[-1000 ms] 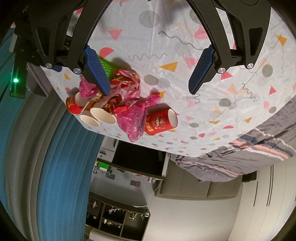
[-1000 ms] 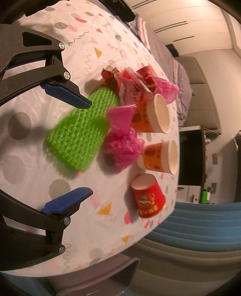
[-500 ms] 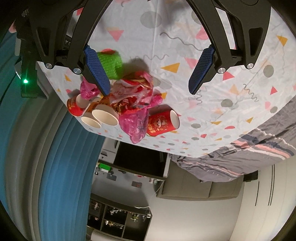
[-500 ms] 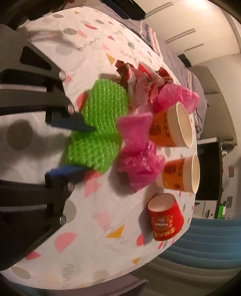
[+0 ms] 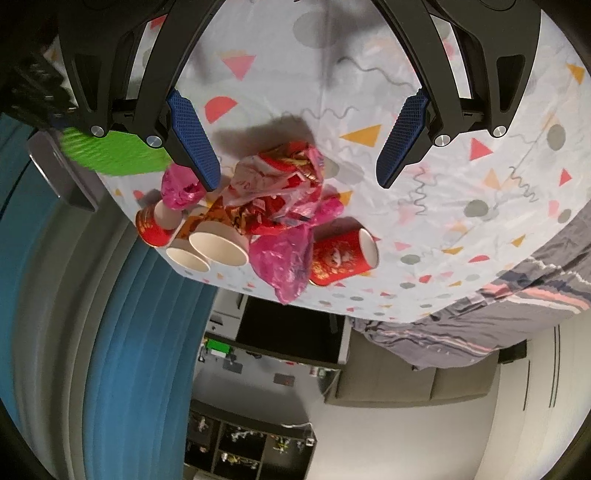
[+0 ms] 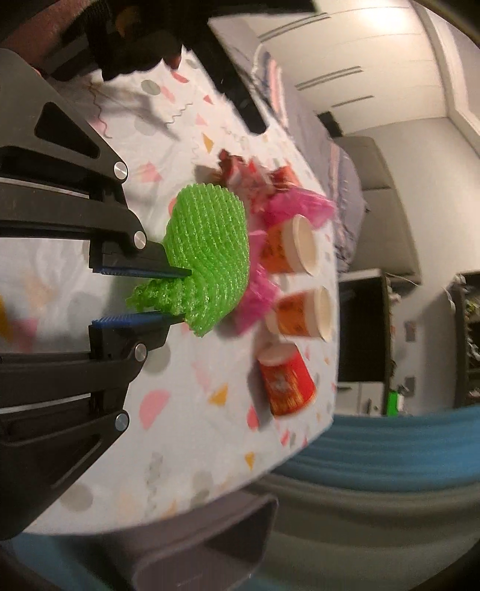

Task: Collect trash
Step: 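Grasp the green foam net with the right tool while the left tool grasps the red wrapper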

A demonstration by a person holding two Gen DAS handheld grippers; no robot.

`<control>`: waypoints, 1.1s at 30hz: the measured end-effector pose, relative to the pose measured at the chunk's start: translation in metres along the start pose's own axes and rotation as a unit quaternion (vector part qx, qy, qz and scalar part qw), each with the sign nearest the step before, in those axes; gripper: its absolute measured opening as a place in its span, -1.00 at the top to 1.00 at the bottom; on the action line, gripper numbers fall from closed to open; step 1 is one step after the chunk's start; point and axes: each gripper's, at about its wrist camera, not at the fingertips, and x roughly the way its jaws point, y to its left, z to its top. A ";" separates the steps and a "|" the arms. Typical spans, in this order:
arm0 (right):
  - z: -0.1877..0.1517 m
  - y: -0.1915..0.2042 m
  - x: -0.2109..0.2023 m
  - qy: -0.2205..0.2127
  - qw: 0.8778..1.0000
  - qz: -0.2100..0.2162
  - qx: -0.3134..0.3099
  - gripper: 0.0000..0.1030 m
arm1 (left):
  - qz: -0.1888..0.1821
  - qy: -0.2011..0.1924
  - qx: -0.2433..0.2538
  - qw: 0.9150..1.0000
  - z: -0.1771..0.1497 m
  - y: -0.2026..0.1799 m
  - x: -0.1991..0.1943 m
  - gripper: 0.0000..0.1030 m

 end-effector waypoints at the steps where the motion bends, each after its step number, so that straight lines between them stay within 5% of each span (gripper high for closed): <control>1: 0.000 -0.004 -0.003 -0.006 1.000 -0.004 0.007 0.66 | -0.004 0.005 0.000 1.000 0.002 -0.003 0.005 -0.65; 13: -0.001 -0.031 -0.020 -0.031 0.998 -0.019 0.047 0.66 | 0.013 0.053 0.017 0.998 0.015 -0.028 0.061 -0.64; 18: -0.003 -0.038 -0.022 -0.038 0.997 -0.019 0.057 0.65 | 0.007 0.086 0.002 0.996 0.011 -0.018 0.073 -0.20; 26: -0.002 -0.041 -0.028 -0.049 0.997 -0.014 0.064 0.66 | -0.004 0.067 -0.008 0.998 0.007 -0.010 0.054 0.18; 33: -0.001 -0.039 -0.040 -0.062 0.996 -0.018 0.066 0.65 | -0.020 0.027 -0.015 0.999 0.009 -0.006 0.013 0.23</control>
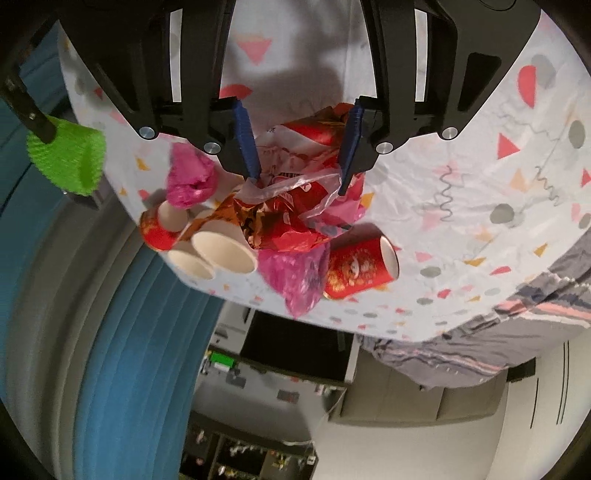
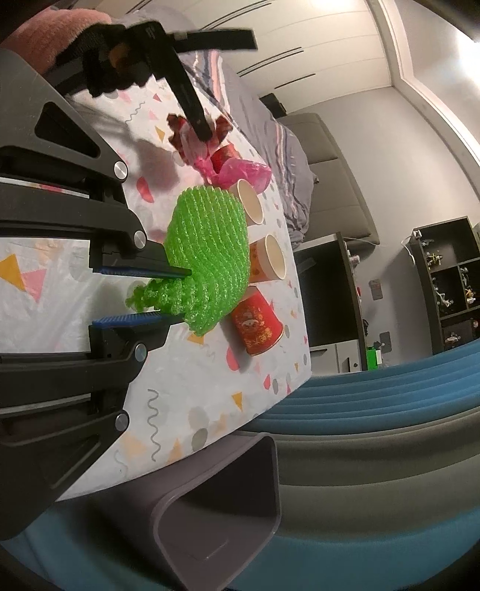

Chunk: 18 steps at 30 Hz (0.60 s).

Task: Collect trash
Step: 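Grasp the green foam net with the right tool while the left tool grasps the red wrapper, then carry the green net and red wrapper over the grey bin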

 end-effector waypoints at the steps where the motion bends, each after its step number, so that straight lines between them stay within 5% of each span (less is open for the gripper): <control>1: 0.000 0.000 -0.002 -0.002 1.000 0.000 0.001 0.65 | -0.004 -0.008 0.002 1.000 0.000 -0.002 -0.008 0.23; 18: 0.004 -0.016 -0.034 -0.037 0.999 -0.025 0.016 0.65 | -0.067 -0.035 0.069 0.995 -0.002 -0.068 -0.046 0.23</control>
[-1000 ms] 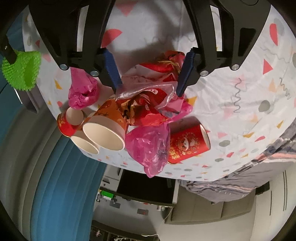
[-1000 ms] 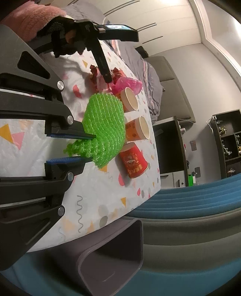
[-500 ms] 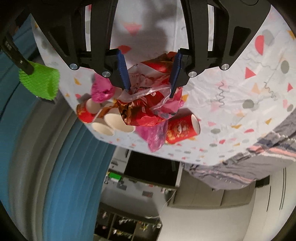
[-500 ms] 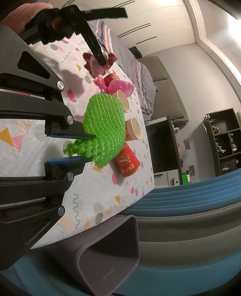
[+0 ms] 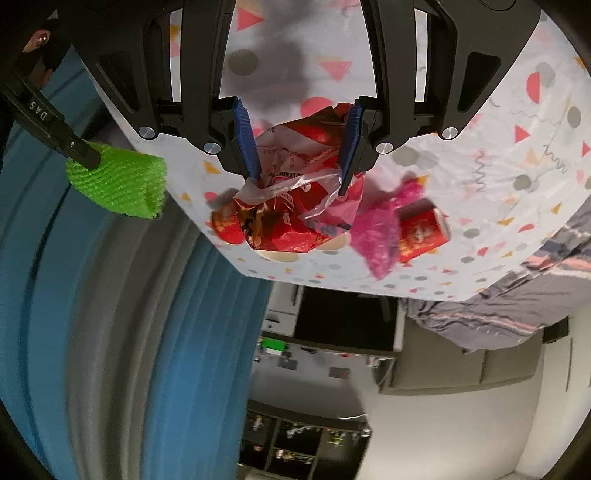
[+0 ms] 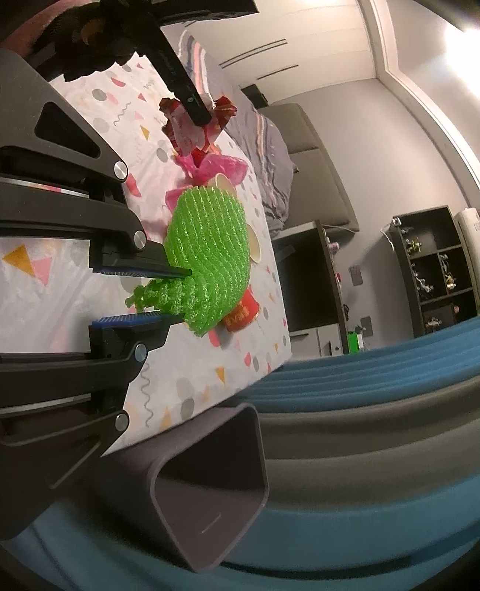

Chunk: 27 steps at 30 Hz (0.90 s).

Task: Collect trash
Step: 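Carry the green net and red wrapper over the grey bin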

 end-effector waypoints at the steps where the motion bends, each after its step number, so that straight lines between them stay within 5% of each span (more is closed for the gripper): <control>1: 0.000 -0.003 -0.002 -0.002 1.000 -0.003 0.002 0.65 | -0.005 0.000 0.005 1.000 0.000 -0.006 0.001 0.23; 27: 0.020 -0.110 -0.024 -0.053 0.989 -0.126 0.055 0.64 | -0.161 0.005 0.110 0.981 0.014 -0.180 0.071 0.23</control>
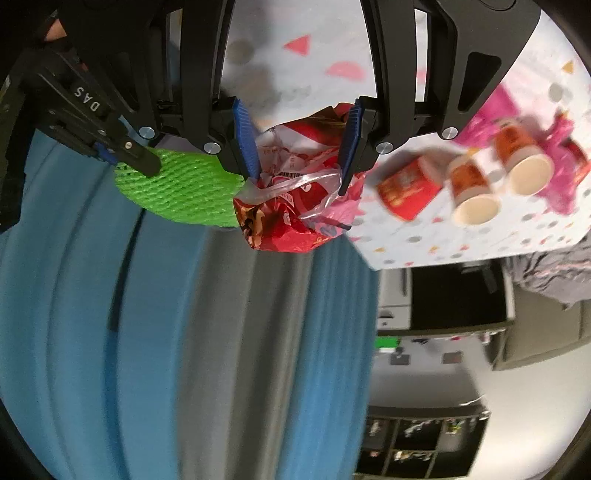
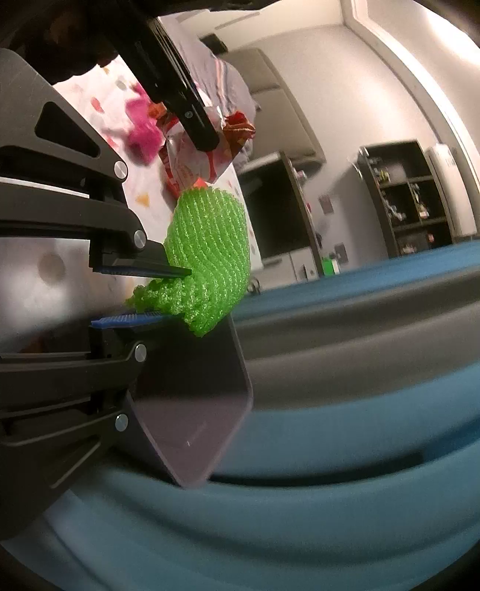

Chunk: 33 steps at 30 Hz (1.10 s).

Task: Collect trash
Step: 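Carry the green net and red wrapper over the grey bin, then open both tools to drop the net and wrapper into the bin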

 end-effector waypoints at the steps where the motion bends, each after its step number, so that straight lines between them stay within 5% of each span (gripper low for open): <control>1: 0.002 -0.005 0.002 -0.002 1.000 -0.007 0.002 0.64 | -0.008 -0.001 0.003 1.000 0.002 -0.006 0.006 0.23; 11: 0.015 -0.043 0.026 -0.007 0.997 -0.076 0.015 0.62 | -0.071 0.010 0.008 0.997 0.008 -0.041 0.066 0.23; 33: 0.018 -0.062 0.060 0.009 0.992 -0.119 0.026 0.57 | -0.091 0.060 0.006 0.994 -0.006 -0.059 0.130 0.18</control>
